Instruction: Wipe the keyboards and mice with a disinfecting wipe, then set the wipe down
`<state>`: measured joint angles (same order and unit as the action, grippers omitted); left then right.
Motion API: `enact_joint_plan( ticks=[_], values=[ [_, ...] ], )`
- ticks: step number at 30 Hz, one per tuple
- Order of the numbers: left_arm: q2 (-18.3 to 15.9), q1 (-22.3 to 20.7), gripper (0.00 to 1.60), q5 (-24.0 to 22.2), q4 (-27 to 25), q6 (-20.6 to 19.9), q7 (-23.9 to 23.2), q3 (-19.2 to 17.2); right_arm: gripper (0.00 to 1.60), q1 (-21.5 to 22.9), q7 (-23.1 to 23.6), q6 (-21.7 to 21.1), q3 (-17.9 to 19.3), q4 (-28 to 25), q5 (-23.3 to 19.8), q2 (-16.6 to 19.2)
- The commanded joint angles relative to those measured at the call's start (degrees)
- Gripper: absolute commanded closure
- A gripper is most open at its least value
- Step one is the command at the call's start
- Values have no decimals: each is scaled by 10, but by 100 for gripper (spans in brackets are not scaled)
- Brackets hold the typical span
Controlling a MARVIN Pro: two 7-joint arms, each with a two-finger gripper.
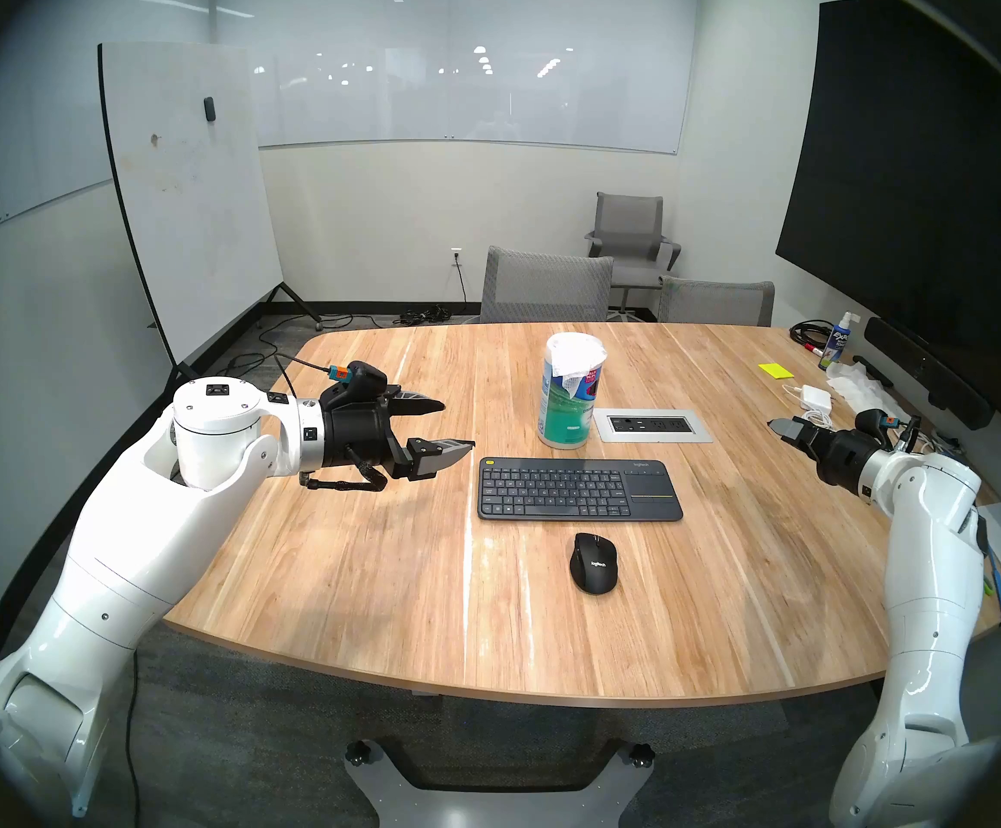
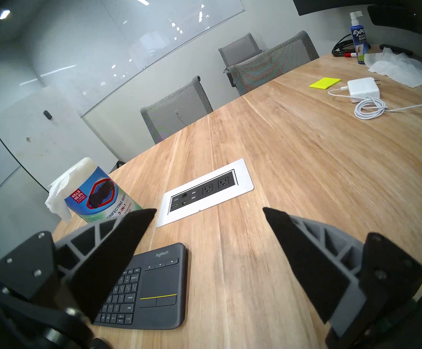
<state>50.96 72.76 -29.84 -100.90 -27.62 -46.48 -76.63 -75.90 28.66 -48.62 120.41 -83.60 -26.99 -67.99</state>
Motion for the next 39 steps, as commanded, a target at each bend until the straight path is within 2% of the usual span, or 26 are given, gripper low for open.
enact_joint_plan(
  ticks=[1, 39],
  values=[
    [0, -3, 0, -1, -5, 0, 0, -3, 0, 5, 0, 1, -1, -9, -1, 0],
    [-1, -3, 0, -1, -5, 0, 0, -3, 0, 5, 0, 1, -1, -9, -1, 1]
  ],
)
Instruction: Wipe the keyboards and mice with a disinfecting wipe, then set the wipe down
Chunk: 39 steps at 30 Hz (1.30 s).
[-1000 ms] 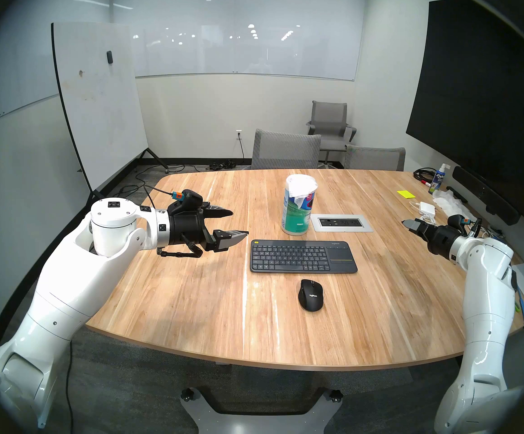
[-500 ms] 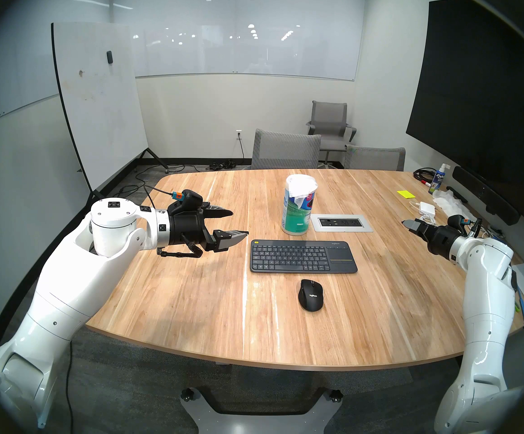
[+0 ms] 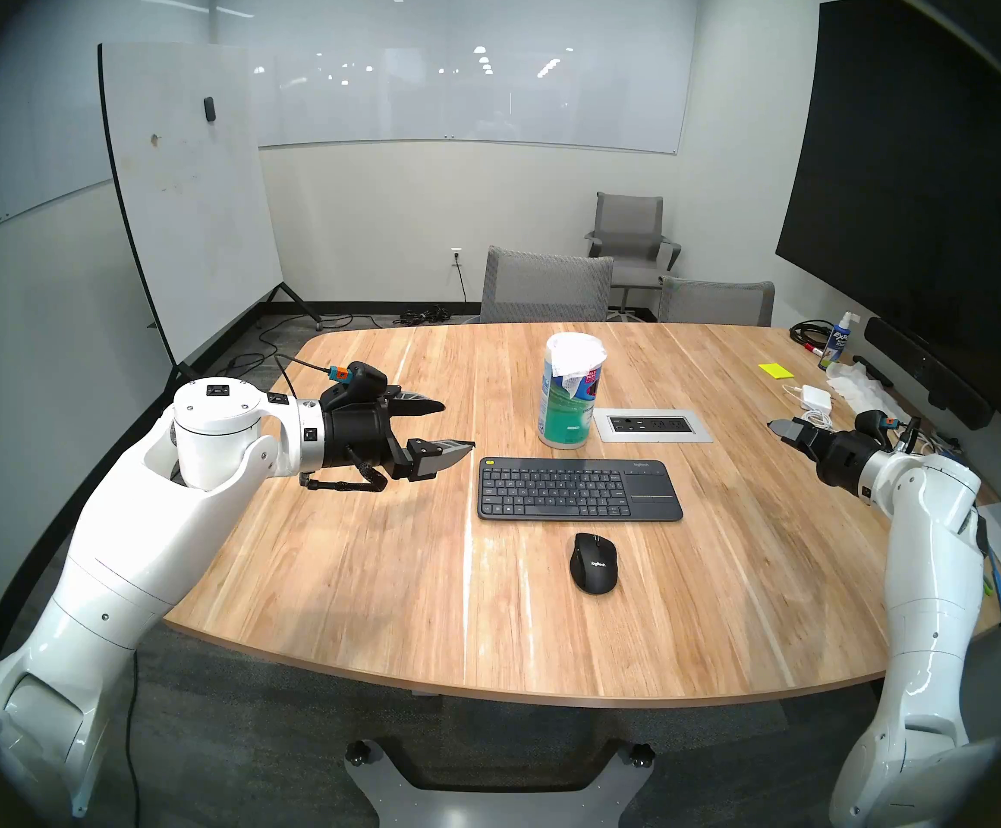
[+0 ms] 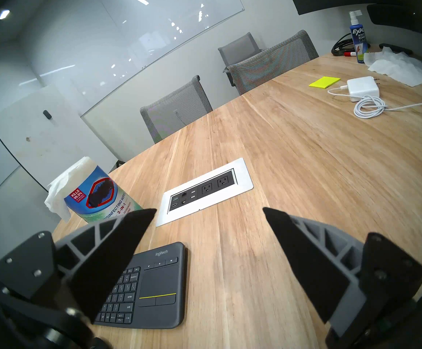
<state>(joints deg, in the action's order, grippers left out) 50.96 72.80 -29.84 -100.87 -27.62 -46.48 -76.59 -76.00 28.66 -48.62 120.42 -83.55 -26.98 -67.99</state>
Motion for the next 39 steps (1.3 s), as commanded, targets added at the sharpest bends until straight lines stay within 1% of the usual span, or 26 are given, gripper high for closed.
enact_joint_plan(
  ticks=[1, 22, 27, 30, 39],
  values=[
    [-1, -4, 0, -1, -5, 0, 0, -4, 0, 6, 0, 1, -1, -9, -1, 1],
    [-1, -4, 0, -1, -5, 0, 0, -4, 0, 5, -1, 1, -1, -12, -1, -1],
    [-1, -4, 0, -1, -5, 0, 0, -4, 0, 12, -6, 18, -12, -2, 6, -7],
    [-1, -4, 0, -1, -5, 0, 0, -4, 0, 11, -2, 20, -17, -1, 6, -7],
    [-1, -4, 0, -1, -5, 1, 0, -3, 0, 0, 20, -9, -15, -17, -9, -2]
  ],
)
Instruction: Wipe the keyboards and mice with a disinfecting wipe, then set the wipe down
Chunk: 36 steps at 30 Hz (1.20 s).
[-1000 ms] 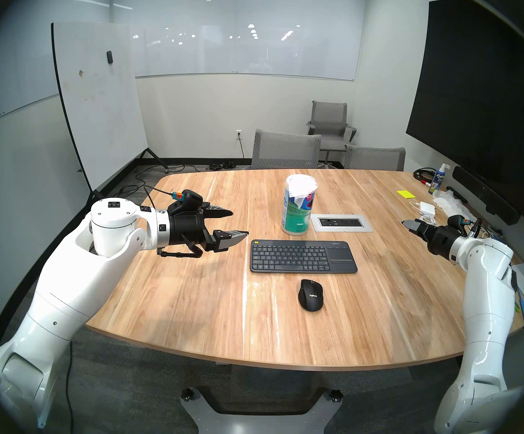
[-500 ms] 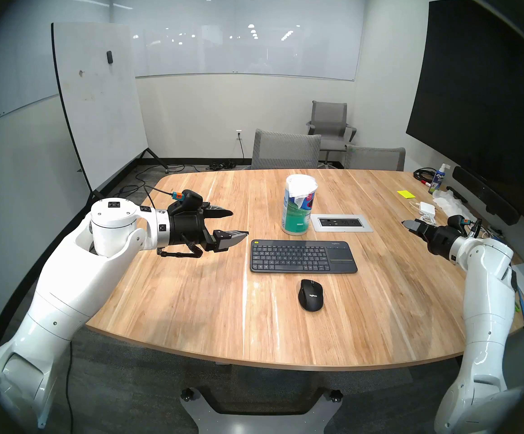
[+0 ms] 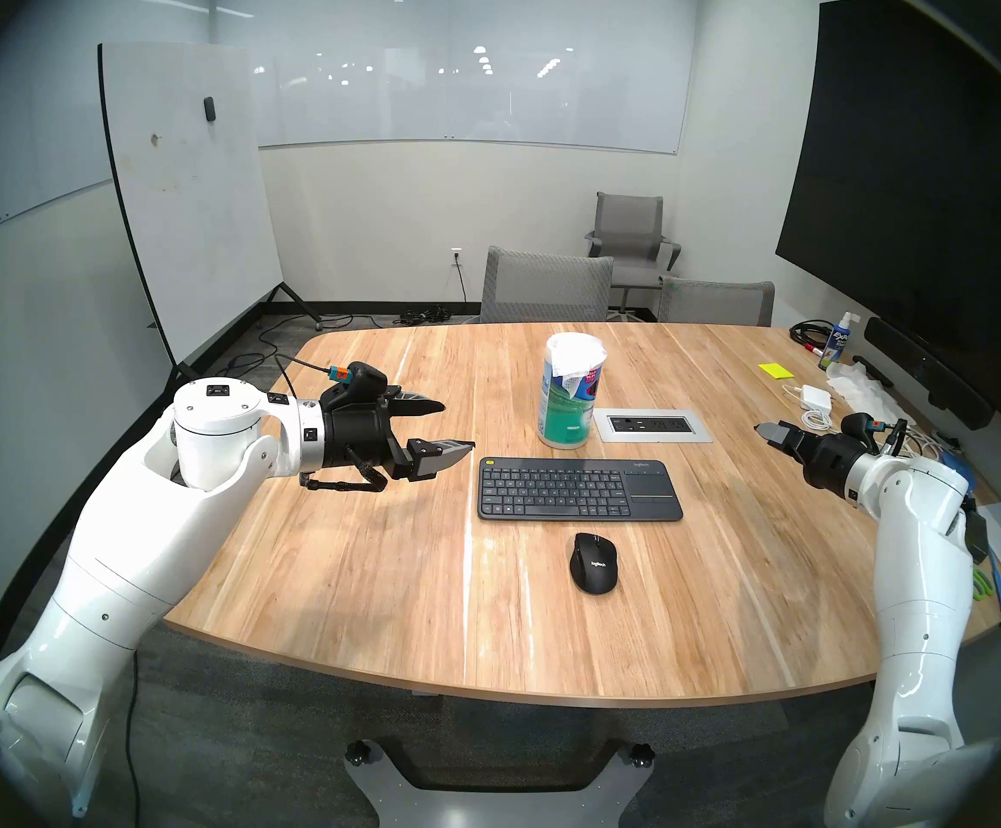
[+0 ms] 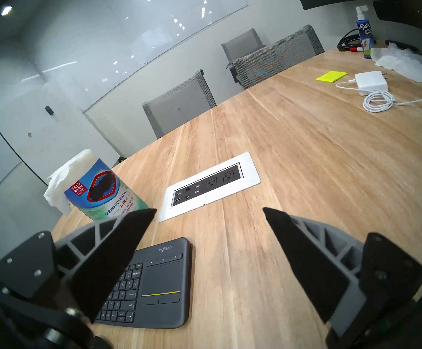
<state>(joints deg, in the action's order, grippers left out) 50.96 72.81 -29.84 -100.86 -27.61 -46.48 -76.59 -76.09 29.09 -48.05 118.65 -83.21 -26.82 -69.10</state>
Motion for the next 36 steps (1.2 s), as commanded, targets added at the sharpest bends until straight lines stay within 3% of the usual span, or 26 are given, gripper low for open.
enact_joint_plan(
  ticks=[1, 12, 21, 36],
  values=[
    [-1, -4, 0, -1, -5, 1, 0, -4, 0, -1, 18, -16, 3, -21, -11, 10],
    [-1, -4, 0, -1, -5, 1, 0, -3, 0, -28, 87, -45, -5, -49, -24, 38],
    [-1, -4, 0, -1, -5, 1, 0, -3, 0, -36, 114, -70, -10, -75, -31, 39],
    [-1, -4, 0, -1, -5, 1, 0, -3, 0, -87, 173, -70, -20, -130, -50, 53]
  ],
)
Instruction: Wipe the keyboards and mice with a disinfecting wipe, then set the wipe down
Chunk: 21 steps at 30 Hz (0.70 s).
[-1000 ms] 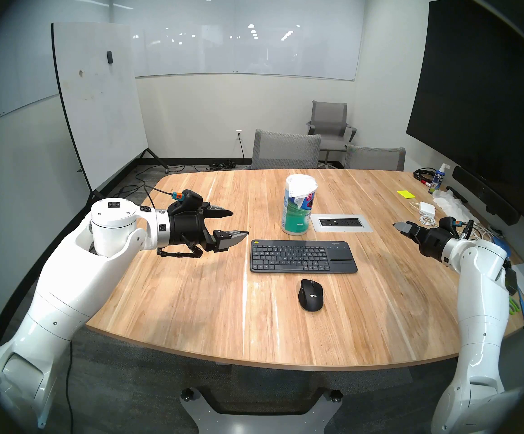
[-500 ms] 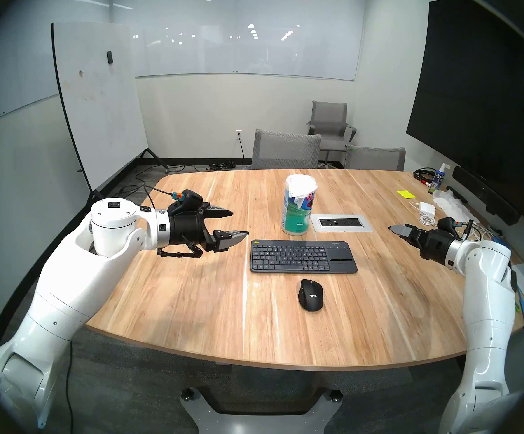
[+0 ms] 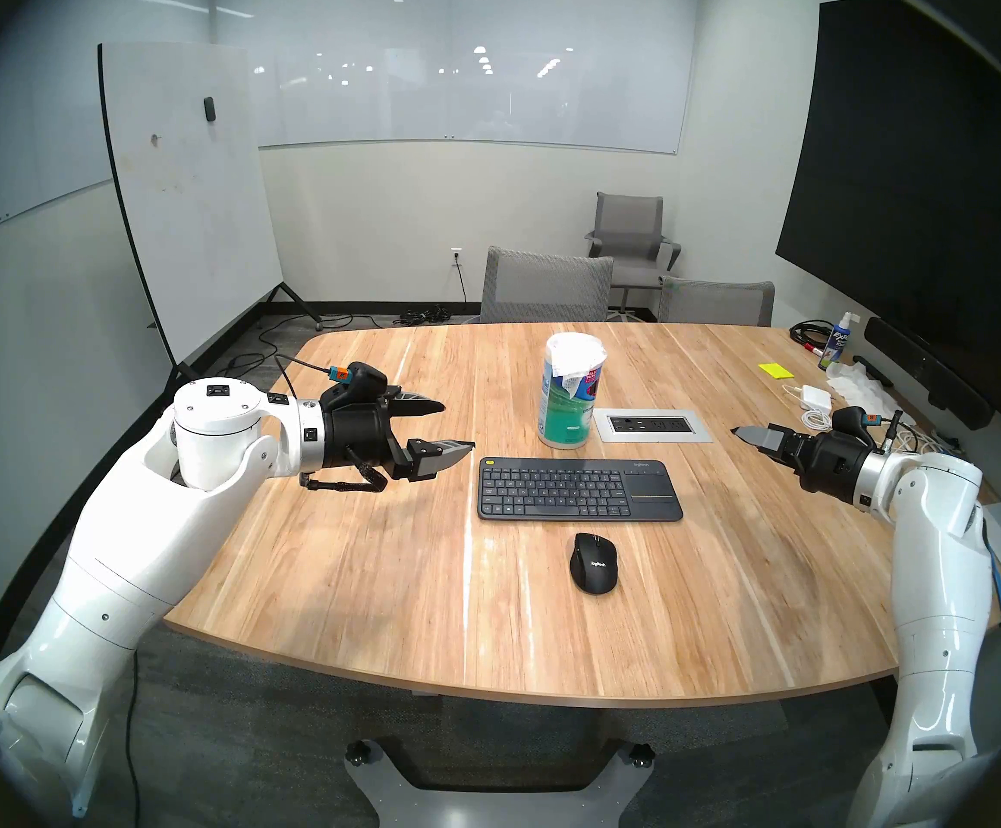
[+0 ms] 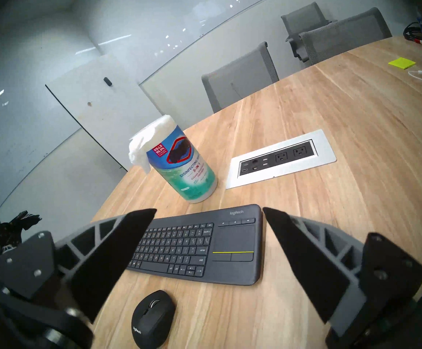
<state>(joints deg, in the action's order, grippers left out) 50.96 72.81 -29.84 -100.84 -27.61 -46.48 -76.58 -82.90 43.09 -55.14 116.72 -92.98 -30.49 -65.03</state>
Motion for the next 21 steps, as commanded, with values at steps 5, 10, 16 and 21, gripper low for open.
enact_joint_plan(
  ticks=[5, 10, 16, 21],
  values=[
    [-1, -4, 0, -1, -6, 1, 0, -4, 0, -28, 48, 21, -4, -47, -14, 5],
    [-1, -4, 0, -1, -5, 1, 0, -3, 0, -32, 48, 55, -11, -67, -11, -18],
    [-1, -4, 0, -1, -5, 1, 0, -3, 0, -31, 35, 78, -25, -89, -5, -40],
    [-1, -4, 0, -1, -6, 1, 0, -4, 0, -31, 25, 84, -35, -95, 0, -50]
  ],
)
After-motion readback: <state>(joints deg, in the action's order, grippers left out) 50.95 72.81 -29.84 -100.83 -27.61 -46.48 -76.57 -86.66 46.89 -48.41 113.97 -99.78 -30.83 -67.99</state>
